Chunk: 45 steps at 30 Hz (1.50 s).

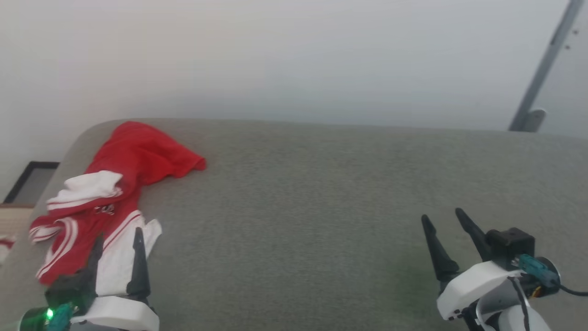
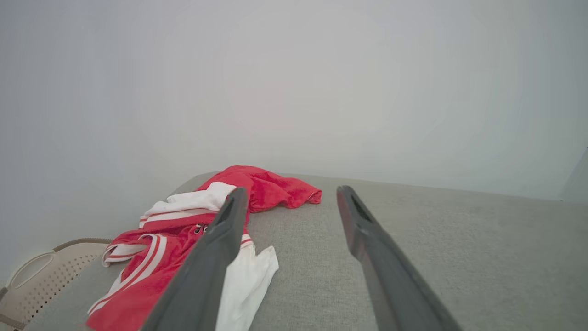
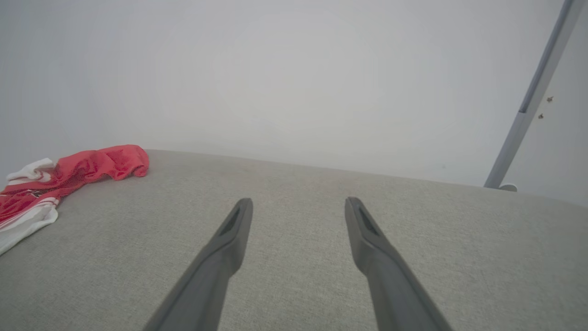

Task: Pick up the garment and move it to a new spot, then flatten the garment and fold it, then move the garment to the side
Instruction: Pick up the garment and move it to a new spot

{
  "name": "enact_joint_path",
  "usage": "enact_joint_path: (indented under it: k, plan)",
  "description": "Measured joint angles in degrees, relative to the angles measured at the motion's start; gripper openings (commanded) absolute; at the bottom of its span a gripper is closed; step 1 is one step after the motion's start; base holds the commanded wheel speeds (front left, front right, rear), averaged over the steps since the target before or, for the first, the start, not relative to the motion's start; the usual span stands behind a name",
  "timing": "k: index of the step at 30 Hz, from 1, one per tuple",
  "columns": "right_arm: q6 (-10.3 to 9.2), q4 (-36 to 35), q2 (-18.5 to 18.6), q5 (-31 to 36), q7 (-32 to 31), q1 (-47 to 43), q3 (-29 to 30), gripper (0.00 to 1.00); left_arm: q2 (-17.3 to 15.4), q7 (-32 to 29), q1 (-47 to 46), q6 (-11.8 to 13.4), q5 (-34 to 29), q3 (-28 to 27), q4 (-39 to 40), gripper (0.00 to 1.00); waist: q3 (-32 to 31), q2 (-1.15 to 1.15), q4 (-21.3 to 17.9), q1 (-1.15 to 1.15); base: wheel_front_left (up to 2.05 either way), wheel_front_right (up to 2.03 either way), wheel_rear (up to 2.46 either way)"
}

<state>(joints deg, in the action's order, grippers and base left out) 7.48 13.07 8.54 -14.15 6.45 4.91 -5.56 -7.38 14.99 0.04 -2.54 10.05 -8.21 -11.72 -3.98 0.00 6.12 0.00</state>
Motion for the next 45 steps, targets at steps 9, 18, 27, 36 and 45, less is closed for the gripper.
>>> enact_joint_path:
  k: [9,18,27,36,45]
  plan:
    - [0.0,1.3,0.38,-1.1,-0.08,1.92,-5.0,1.0,-1.2,-0.36,0.57,0.73,0.97,-1.45,0.62,1.0,-0.89,0.0,6.82,0.0,0.0,0.0,0.0]
    - [0.01,2.27,0.62,-1.77,0.19,3.69,-8.11,1.0,-2.03,-2.3,1.86,1.55,1.55,-2.26,3.91,1.0,-1.31,0.0,12.42,0.0,0.0,0.0,0.0]
    - [0.0,3.33,0.8,-1.76,0.87,4.19,-8.8,1.0,-1.64,-4.91,1.83,2.36,4.02,-2.96,6.75,1.0,-0.54,0.0,12.4,0.0,0.0,0.0,0.0]
    - [0.01,1.93,2.29,-1.41,0.41,5.09,-7.16,1.0,-4.33,-6.84,-4.21,1.93,7.34,-5.12,3.93,1.0,2.06,0.0,8.55,0.0,0.0,0.0,0.0]
    - [0.01,-1.7,4.27,-0.77,-1.02,8.23,-4.75,1.0,-8.22,-7.35,-14.1,1.75,7.87,-5.43,-4.25,1.0,9.32,0.0,4.43,0.0,0.0,0.0,0.0]
